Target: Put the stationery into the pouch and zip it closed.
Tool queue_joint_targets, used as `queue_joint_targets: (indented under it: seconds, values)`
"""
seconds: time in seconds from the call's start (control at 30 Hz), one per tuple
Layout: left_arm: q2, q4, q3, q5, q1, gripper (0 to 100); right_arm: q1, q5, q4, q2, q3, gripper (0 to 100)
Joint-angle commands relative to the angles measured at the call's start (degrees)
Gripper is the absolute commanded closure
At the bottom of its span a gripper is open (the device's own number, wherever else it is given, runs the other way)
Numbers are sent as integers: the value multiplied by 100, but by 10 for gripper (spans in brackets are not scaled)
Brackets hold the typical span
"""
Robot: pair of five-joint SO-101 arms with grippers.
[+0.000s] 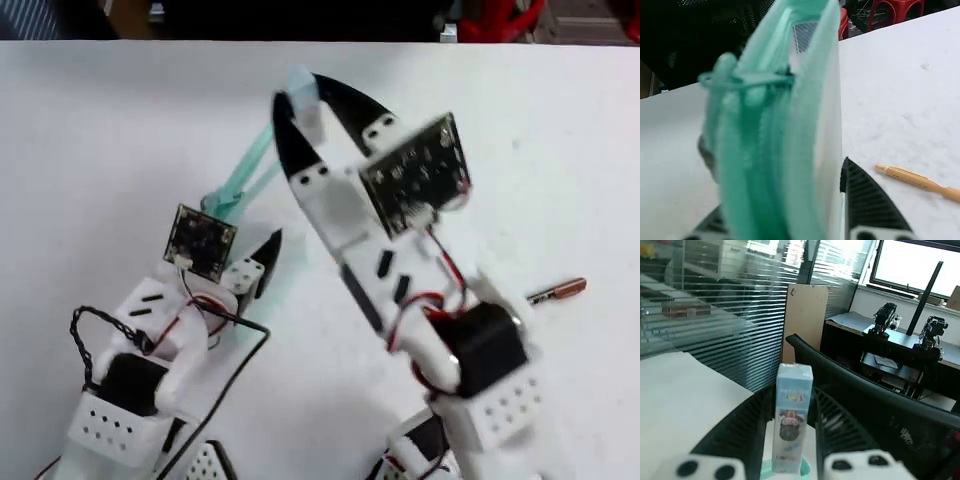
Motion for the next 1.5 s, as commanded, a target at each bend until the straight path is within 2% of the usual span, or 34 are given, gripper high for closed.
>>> queue_joint_targets:
  seconds: [0.0,0.23,0.47,0.9,0.97,1.07,1.13,1.23,1.47]
  values:
    - [-66,-79,-26,18,57,816,31,-624,-813,277,352,981]
    - [-66,-88,-26,18,75,816,92,-624,-1692,945,932,981]
    - [-66,-97,-26,18,66,816,215,-659,-1209,1218,949,981]
    - [-66,-97,-26,18,57,816,163,-651,-1042,1182,1257,975]
    - [-66,-105,-26,18,57,816,101,-651,-725,989,1240,923]
    - [-66,-105,-26,18,57,816,-22,-651,-365,655,1240,752]
    - [-66,-105,-26,18,48,816,-31,-615,-224,435,1240,697]
    - [-66,-105,-26,18,48,816,136,-607,-57,-22,1231,728]
    - [-66,-264,97,18,48,816,1138,-651,505,-787,905,762]
